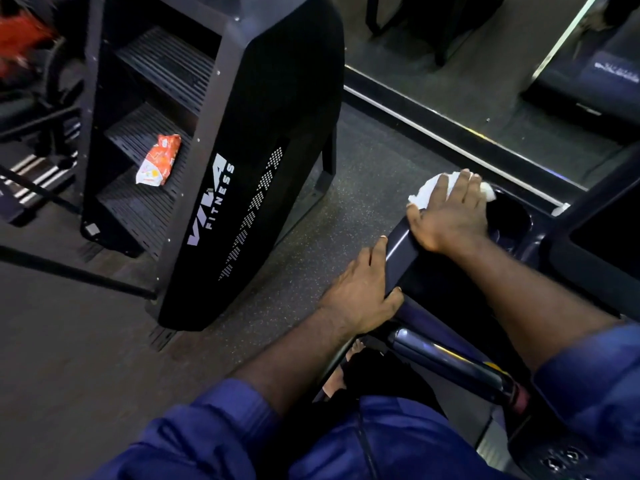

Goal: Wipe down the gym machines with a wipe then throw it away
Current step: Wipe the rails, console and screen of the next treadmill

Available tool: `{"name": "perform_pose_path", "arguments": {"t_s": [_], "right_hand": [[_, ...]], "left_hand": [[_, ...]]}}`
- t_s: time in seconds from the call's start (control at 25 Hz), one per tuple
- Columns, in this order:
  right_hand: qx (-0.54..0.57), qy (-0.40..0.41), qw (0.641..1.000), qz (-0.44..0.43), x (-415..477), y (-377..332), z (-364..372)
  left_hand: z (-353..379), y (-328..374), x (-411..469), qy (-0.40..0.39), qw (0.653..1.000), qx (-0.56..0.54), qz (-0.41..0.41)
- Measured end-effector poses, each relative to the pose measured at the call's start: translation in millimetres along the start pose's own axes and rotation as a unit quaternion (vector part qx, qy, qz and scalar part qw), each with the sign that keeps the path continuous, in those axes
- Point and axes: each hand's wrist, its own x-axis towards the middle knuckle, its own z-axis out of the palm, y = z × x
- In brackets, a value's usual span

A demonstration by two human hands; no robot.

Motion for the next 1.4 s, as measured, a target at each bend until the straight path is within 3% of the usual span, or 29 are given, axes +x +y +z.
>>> {"name": "perform_pose_path", "arguments": {"t_s": [0.16,0.2,0.4,0.48,0.64,0.72,0.92,1.04,1.2,1.28,1.4], "right_hand": [[0.005,-0.074,0.989,0.130,35.8,29.9,-39.2],[-0.001,-0.058,0.990,0.131,33.7,29.6,-36.1],[0.017,-0.009,0.998,-0.062,-45.1,-12.9,12.4],[0.020,0.001,0.996,-0.085,-42.6,-2.0,11.8],[0.037,-0.058,0.994,0.090,13.6,38.6,-37.3],[0.031,-0.101,0.987,0.122,23.0,37.7,-48.2],[0.041,0.002,0.997,-0.065,-34.0,9.0,11.6],[0.070,0.058,0.991,-0.099,-53.6,16.2,34.9],[0.176,0.029,0.984,0.008,-41.8,28.1,21.9],[0.139,0.020,0.990,0.030,-48.4,39.2,19.0],[0.212,-0.079,0.972,0.065,-43.1,40.3,-5.3]], "left_hand": [[0.1,0.4,-0.1,-0.001,1.000,-0.002,-0.005],[0.2,0.7,-0.7,0.003,1.000,0.001,-0.005],[2.8,0.6,1.9,0.014,1.000,0.000,-0.006],[2.5,3.2,0.5,0.018,1.000,0.004,-0.006],[2.3,3.1,-0.6,0.023,1.000,0.009,-0.005],[1.6,6.4,-0.7,0.022,1.000,0.006,-0.015],[0.7,10.9,-1.4,0.017,1.000,0.003,-0.024],[0.6,10.8,-1.2,0.027,0.999,0.008,-0.021],[5.9,6.0,1.0,0.045,0.999,0.018,-0.020],[4.0,8.5,0.7,0.042,0.999,0.016,-0.026],[1.0,11.2,1.4,0.044,0.999,0.013,-0.024]]}}
